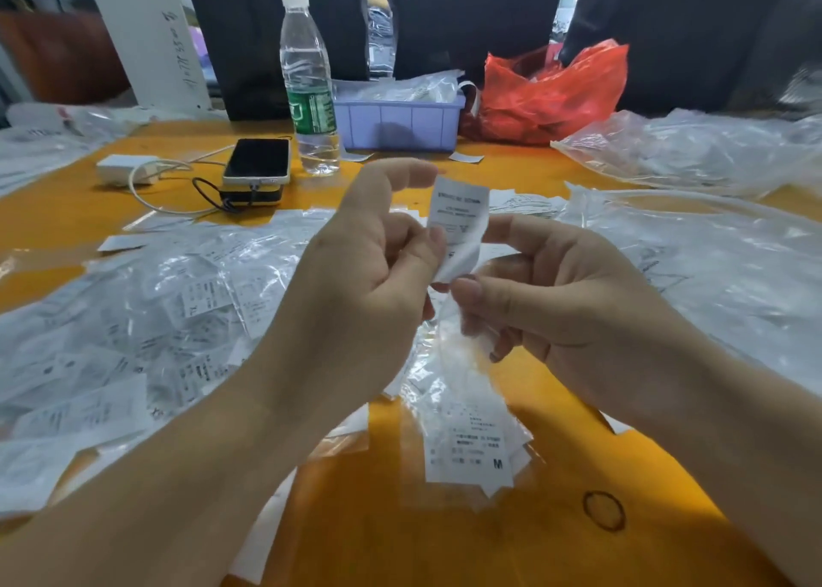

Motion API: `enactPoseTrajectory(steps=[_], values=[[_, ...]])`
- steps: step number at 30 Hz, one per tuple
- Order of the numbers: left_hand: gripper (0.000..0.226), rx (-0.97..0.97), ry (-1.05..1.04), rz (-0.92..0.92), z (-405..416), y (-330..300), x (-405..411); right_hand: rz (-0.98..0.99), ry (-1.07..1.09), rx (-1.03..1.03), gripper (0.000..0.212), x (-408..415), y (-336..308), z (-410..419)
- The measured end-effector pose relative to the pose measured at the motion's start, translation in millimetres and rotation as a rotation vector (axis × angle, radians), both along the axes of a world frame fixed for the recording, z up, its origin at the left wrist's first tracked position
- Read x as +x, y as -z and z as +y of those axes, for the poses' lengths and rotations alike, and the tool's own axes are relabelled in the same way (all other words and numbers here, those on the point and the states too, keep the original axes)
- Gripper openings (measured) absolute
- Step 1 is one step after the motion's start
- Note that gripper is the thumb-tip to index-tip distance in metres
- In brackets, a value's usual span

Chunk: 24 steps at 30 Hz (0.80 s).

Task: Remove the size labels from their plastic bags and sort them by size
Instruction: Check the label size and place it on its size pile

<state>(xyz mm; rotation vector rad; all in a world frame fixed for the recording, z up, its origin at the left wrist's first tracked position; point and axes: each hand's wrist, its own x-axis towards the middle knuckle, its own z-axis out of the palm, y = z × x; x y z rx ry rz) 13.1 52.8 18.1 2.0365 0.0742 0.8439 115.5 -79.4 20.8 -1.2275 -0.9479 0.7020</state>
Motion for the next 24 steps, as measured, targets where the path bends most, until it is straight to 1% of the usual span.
enactPoseTrajectory(steps=[1, 3, 6, 8, 11, 12, 14, 16, 18, 21, 24], values=[[0.026, 0.016, -0.005, -0.007, -2, 0, 0, 0.016, 0.004, 0.012, 0.036, 0, -1, -2], [0.029, 0.026, -0.028, -0.013, -4, -1, 0, 0.049, 0.01, 0.0, 0.038, 1, -2, -5], [0.031, 0.009, -0.057, -0.005, -1, -2, -1, 0.123, -0.011, -0.066, 0.041, 4, -8, -3], [0.03, -0.001, -0.065, -0.005, 2, -2, 0, 0.136, -0.04, -0.119, 0.037, 8, -13, 4], [0.024, -0.001, -0.085, 0.004, 7, -1, 1, 0.127, -0.133, -0.177, 0.025, 15, -25, 16], [0.021, -0.001, -0.095, 0.003, 10, -1, 1, 0.142, -0.148, -0.175, 0.026, 17, -27, 19], [0.013, 0.056, -0.126, -0.005, 13, -4, 1, 0.184, -0.133, -0.138, 0.023, 19, -26, 21], [0.006, 0.138, -0.142, -0.005, 15, -5, 0, 0.22, -0.077, -0.09, 0.012, 16, -20, 19], [0.007, 0.159, -0.124, 0.009, 13, -4, 0, 0.254, -0.026, -0.092, 0.015, 10, -12, 16], [0.011, 0.119, -0.04, 0.036, 9, -2, 1, 0.239, 0.023, -0.116, 0.025, 8, -5, 12], [0.011, -0.052, 0.033, 0.08, 8, -1, 2, 0.188, 0.087, -0.11, 0.037, 11, -5, 10]])
